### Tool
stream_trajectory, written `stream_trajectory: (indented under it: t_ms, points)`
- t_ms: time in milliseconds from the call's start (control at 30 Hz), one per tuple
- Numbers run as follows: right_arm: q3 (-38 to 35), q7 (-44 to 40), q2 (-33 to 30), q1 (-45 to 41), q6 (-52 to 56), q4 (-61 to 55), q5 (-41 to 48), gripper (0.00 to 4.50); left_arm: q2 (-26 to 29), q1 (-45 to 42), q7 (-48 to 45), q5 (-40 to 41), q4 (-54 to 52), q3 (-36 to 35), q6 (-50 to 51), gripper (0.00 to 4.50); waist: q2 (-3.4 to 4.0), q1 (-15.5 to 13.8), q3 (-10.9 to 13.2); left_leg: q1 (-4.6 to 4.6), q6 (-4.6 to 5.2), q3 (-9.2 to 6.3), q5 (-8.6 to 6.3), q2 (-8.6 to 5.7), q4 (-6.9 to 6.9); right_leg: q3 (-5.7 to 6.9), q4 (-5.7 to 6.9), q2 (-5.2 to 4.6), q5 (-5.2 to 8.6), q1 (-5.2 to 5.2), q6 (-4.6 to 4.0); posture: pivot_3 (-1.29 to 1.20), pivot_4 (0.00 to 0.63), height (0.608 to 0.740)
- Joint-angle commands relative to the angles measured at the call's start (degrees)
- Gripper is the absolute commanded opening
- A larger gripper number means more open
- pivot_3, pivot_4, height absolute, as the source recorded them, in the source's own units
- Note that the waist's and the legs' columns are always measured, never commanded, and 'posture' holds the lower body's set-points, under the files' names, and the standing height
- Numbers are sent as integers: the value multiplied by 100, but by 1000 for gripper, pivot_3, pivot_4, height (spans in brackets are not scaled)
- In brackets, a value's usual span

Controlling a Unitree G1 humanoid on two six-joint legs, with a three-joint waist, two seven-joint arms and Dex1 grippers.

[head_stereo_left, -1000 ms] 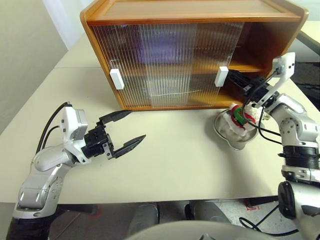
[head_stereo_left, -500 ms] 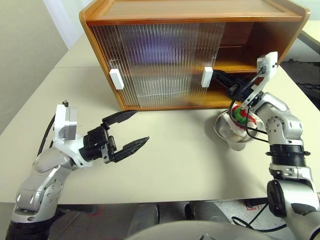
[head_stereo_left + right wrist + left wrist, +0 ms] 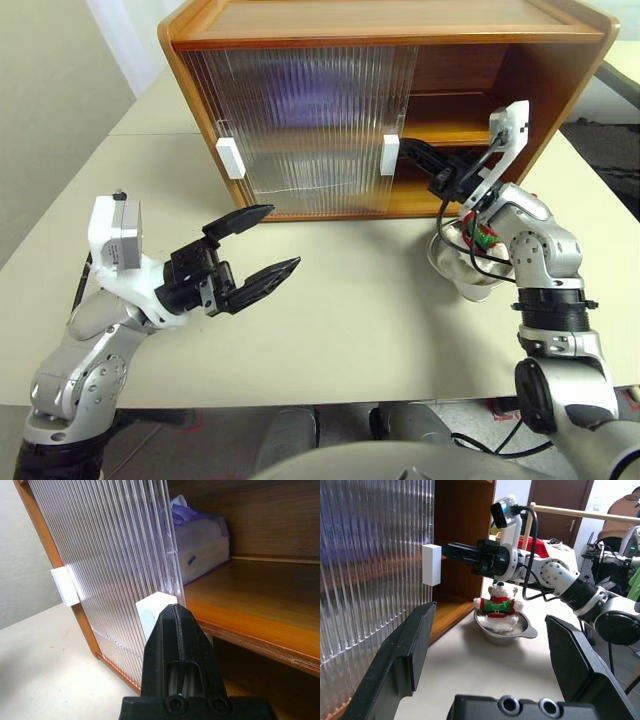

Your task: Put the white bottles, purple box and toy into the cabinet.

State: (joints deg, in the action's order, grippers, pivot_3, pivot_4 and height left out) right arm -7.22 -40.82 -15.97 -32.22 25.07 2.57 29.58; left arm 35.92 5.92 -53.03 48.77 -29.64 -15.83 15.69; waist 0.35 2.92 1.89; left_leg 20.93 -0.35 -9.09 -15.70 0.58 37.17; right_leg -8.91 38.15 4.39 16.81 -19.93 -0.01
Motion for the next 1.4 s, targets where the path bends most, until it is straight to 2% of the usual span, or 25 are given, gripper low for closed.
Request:
stream_trajectory:
  t_ms: [33,200,333,367,433,500,667,767,867,1100,1400]
  points:
    - [68,-54,-4,-60,73,-73,107,25,-50,-101,131,183,-153,-67,83,4500,0,-1,0,0,-2,0,1,1,0,0,0,1,0,0,0,-21,56,740]
    - [-33,-121,-207,-99,168,-43,172,25,-13,-136,156,303,-119,-127,151,4500,0,-10,0,-1,-7,0,4,1,-1,0,2,1,0,0,0,-27,57,740]
    - [-204,-267,-720,4,392,-13,237,25,80,-90,53,200,-85,-66,184,4500,-2,-44,1,0,-8,-1,5,-3,-1,-2,1,-1,2,2,2,-33,59,740]
    - [-300,-354,-923,51,479,11,295,186,92,-78,43,199,-86,-49,201,4500,-3,-59,2,1,-9,-1,5,-4,-1,-3,1,-2,2,2,3,-33,59,740]
    - [-531,-705,-1471,224,706,64,464,613,110,-49,21,176,-88,-13,219,4500,-8,-109,5,3,-11,-2,6,-8,-1,-4,0,-3,5,4,7,-43,60,740]
    - [-664,-1073,-1997,470,973,95,621,1283,113,-34,-2,154,-77,4,223,4500,-18,-160,11,5,-13,-4,8,-17,0,-8,0,-7,15,8,14,-43,60,740]
    - [-940,-1703,-2974,1220,1302,195,708,3216,110,-58,-60,136,-4,16,233,4500,-37,-145,27,2,-29,26,11,-19,-1,-15,1,-1,32,14,15,-58,60,740]
    - [-1236,-1726,-3264,1487,1275,376,688,4343,96,-40,-109,131,39,20,233,4500,-43,-128,38,1,-37,49,16,-17,-1,-16,3,3,36,15,21,-64,62,740]
    - [-1379,-1629,-3339,1573,1272,516,635,4432,94,-35,-154,130,74,12,231,4500,-45,-80,43,-4,-35,50,15,-14,-1,-23,6,6,59,14,64,-68,63,740]
    - [-1921,-870,-3085,1328,1772,790,938,4432,97,20,-262,109,139,-30,214,4500,-52,-73,53,-5,-31,28,15,-9,1,-29,8,11,54,14,73,-64,66,740]
    - [-1878,-392,-3139,1355,2620,892,958,4432,111,84,-367,72,171,-65,192,4500,-56,-78,58,-1,-24,18,10,-14,0,-36,7,9,53,13,75,-61,65,740]
